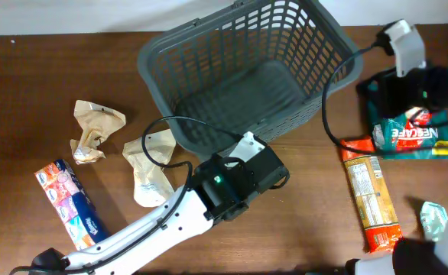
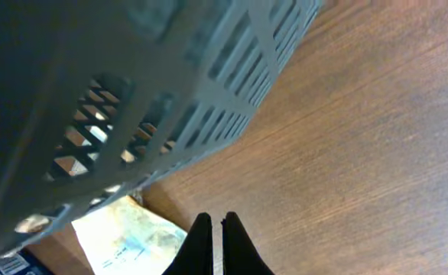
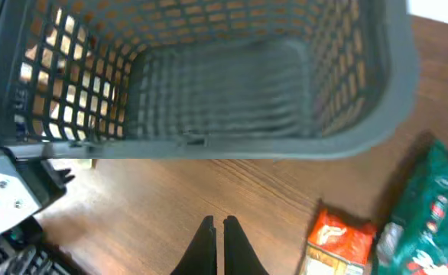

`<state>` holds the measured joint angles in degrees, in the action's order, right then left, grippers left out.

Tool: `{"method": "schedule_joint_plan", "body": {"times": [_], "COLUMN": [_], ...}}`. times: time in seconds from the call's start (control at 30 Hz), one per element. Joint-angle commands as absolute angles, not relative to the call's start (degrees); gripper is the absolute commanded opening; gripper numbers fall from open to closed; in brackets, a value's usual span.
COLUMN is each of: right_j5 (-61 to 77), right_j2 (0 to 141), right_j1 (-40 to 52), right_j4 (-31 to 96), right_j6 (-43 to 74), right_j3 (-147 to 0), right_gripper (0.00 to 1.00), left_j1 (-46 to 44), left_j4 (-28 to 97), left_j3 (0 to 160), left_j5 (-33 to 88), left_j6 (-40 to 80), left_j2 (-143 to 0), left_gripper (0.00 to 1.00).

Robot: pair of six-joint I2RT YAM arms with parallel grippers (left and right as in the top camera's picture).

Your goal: Pack container

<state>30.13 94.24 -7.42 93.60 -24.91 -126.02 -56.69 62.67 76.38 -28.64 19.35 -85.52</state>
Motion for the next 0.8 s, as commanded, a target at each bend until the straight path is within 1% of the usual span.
{"method": "schedule_joint_plan", "body": {"times": [0.0, 0.23, 0.37, 0.57, 0.77], "right_j5": [34.30, 34.30, 33.71, 29.63, 27.77], "right_j2": [99.11, 105.45, 107.59, 108.51, 109.14], "right_j1": [-7.03, -6.11, -2.74, 0.43, 1.28], "right_j4": [93.21, 89.43, 85.89, 81.91, 77.58], "right_j6": [-30.04, -30.92, -31.33, -31.29, -31.29], "right_j3": [-126.65, -126.65, -126.65, -126.65, -126.65], "right_gripper": [0.04, 0.03, 0.04, 0.03, 0.04], "left_j1": [-56.18, -56.18, -56.18, -56.18, -56.18], "left_j4": [61.71, 61.45, 61.25, 61.21, 60.82], "left_j3": [76.05, 76.03, 76.03, 76.03, 76.03], "left_j5": [-30.44, -28.71, -27.83, -27.86, -27.88], "left_j6": [20.14, 20.40, 21.89, 23.18, 24.01], "left_j2": [-85.60, -85.60, -85.60, -85.60, -85.60], "left_gripper": [0.02, 0.02, 0.02, 0.02, 0.02]}}
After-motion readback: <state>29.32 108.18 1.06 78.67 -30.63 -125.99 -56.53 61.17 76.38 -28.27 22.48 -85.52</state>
